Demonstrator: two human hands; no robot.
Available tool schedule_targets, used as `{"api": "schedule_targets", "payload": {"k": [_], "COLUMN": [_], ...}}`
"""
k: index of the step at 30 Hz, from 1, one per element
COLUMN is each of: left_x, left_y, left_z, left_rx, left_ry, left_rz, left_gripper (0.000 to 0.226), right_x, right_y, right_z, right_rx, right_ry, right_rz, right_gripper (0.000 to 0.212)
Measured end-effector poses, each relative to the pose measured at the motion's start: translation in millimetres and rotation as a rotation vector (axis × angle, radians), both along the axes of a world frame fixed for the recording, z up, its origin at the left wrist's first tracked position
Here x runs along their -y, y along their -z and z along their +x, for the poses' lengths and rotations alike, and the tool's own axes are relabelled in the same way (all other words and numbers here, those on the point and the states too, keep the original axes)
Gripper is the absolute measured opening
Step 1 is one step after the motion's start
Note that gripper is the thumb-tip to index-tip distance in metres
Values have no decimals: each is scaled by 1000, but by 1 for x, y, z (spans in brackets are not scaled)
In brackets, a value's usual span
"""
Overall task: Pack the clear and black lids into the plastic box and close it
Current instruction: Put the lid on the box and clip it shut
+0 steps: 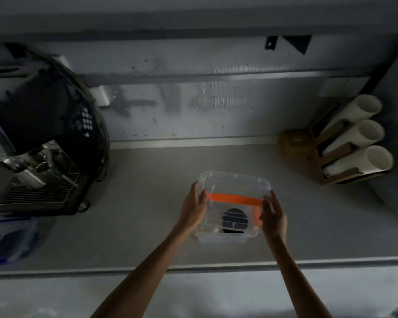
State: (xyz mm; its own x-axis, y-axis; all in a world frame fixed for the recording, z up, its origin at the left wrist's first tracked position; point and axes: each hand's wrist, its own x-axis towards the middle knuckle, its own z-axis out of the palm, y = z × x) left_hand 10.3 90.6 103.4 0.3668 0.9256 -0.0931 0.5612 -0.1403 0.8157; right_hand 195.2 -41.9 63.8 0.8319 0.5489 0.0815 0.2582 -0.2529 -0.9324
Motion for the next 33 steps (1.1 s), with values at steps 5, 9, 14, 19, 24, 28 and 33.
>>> {"api": "schedule_targets", "payload": {"k": [5,9,14,19,24,28,33], "left_x": [37,68,56,14,13,7,14], "left_y": [17,33,46,49,72,81,84], "left_z": [-45,-57,-37,-5,6,10,10], "left_rx": [232,298,224,53,-20,-126,-101], "left_ry": [-296,-344,-268,-230,-225,-216,-258], "left_rz": [125,279,309,185,140,114,133], "left_gripper": [45,30,39,38,38,39,37], "right_x": [9,27,17,-22,-28,-30,-21], "right_y": [4,12,17,16,32,38,42], "right_z": [-44,-59,-39,-16,-12,-7,-11], "right_rx": [70,135,315,283,122,132,208], "right_ry": [-47,-46,-76,-140,-84,-73,-106], "right_rz": [7,14,-75,-285,-332,-352,-327], "right_gripper": [49,71,34,25,33,27,34]}}
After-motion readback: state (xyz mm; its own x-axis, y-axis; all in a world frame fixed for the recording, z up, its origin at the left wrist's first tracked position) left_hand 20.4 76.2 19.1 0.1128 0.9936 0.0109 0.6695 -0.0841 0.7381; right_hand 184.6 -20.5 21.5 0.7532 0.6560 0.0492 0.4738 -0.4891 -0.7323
